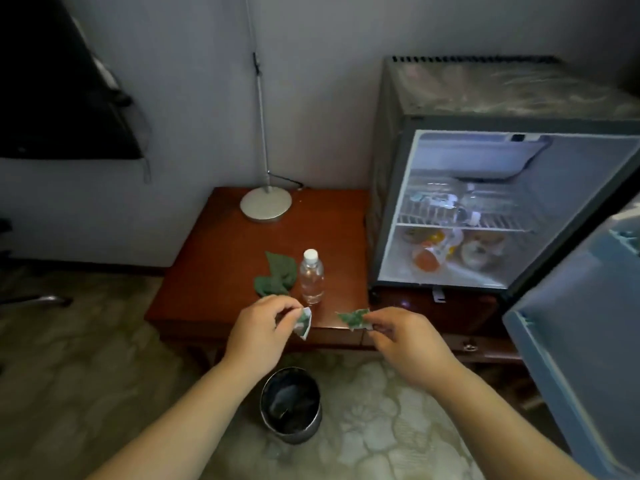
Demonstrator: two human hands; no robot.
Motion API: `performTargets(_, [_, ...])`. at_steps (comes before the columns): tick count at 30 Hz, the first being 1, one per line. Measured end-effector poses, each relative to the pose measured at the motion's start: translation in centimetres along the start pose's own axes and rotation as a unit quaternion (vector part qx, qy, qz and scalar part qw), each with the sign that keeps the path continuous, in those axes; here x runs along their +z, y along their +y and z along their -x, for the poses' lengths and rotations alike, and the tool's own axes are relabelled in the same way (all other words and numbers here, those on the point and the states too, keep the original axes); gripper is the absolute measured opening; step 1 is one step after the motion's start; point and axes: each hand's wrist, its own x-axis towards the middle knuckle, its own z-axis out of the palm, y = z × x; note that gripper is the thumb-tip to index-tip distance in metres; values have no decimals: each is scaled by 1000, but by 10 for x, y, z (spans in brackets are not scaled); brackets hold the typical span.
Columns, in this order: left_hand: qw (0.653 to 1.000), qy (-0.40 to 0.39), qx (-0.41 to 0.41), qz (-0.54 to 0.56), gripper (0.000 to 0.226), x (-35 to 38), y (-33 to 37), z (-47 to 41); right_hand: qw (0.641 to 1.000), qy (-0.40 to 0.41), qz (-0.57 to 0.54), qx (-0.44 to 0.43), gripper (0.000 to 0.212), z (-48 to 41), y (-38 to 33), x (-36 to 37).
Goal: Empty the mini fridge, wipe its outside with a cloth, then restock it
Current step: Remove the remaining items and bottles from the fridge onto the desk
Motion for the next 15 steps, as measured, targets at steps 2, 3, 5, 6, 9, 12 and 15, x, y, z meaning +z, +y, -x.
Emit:
performTargets(2, [1000,12,-16,-2,10,-7,-19,8,1000,-26,4,-11,32,-10,-10,16])
performTargets(3, [1000,13,-26,-3,10,-10,-28,11,999,-35,7,-14,32,-14,-16,24])
performTargets(5, [999,9,-40,-2,10,-15,-44,17,998,-54,18,-17,31,-20,-23,40])
performTargets(6, [999,7,-47,-4,10,-16,-52,19,997,-65,27,-15,31,-23,-24,48])
performTargets(9, [998,-14,-65,-16,9,-10,-78,25,995,-93,39,-3,32,-29,-22,76])
performTargets(12, [995,-51,-70,-40,8,15,-120,26,993,-107,44,7,30,-41,1,122])
performTargets(15, [992,-73,-77,-61,9,62,-184,33,990,-131,51,17,25,-58,41,192])
